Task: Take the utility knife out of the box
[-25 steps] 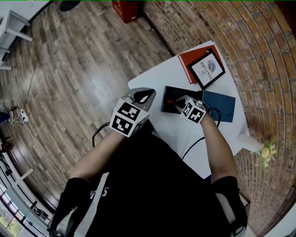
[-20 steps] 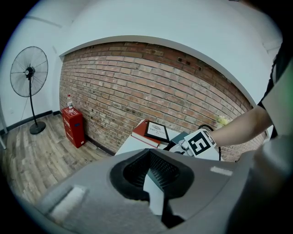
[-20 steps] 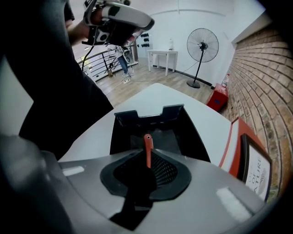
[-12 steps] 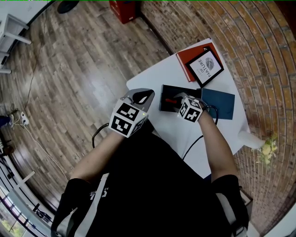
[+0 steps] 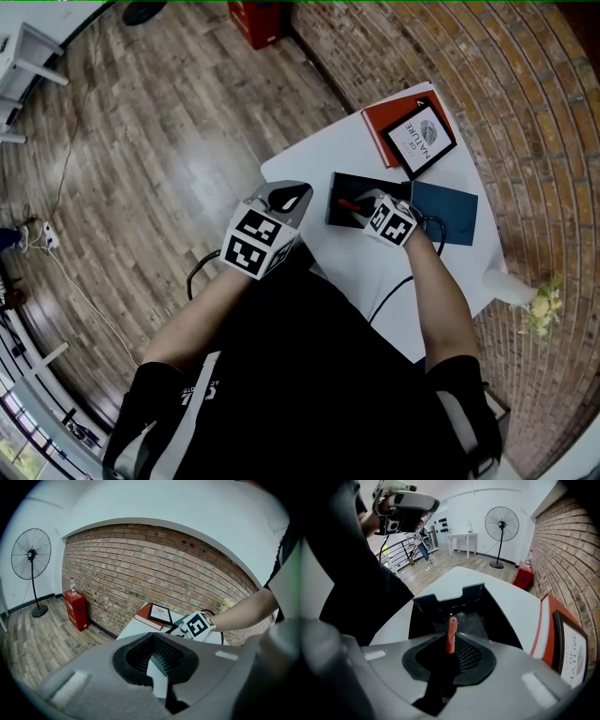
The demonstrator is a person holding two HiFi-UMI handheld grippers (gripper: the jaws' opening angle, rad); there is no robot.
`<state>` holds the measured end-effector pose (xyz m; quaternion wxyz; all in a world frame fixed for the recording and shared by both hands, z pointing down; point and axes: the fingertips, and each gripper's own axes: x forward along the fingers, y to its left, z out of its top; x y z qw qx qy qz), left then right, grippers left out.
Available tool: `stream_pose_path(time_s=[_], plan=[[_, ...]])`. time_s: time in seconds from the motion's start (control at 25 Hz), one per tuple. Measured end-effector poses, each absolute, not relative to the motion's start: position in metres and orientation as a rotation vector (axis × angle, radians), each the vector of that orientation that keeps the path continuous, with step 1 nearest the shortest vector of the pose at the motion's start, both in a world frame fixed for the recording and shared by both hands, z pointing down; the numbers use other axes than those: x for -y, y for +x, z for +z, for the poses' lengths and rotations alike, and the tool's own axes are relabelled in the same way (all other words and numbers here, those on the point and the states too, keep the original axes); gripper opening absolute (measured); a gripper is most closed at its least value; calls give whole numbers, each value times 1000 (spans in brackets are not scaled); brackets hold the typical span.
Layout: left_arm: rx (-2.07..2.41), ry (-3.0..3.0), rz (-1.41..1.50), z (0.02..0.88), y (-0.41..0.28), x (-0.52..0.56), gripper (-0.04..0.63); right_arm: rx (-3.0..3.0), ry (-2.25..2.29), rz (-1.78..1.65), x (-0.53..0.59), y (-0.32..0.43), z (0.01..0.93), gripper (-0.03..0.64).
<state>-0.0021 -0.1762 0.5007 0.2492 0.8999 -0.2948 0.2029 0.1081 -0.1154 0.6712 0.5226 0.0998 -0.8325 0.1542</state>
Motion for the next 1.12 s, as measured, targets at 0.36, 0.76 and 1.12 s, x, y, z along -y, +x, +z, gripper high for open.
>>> stream_pose_path(time_s=[0.36, 0.76, 1.12], plan=[[798, 2444, 559, 502, -4, 172, 8, 1994, 302, 392, 113, 110, 670, 0], [786, 2442, 574, 504, -1, 165, 8, 1946, 343, 380, 123, 92, 675, 109], [796, 2430, 574, 505, -4, 164, 8, 2025, 418, 508, 133, 94, 674, 48]])
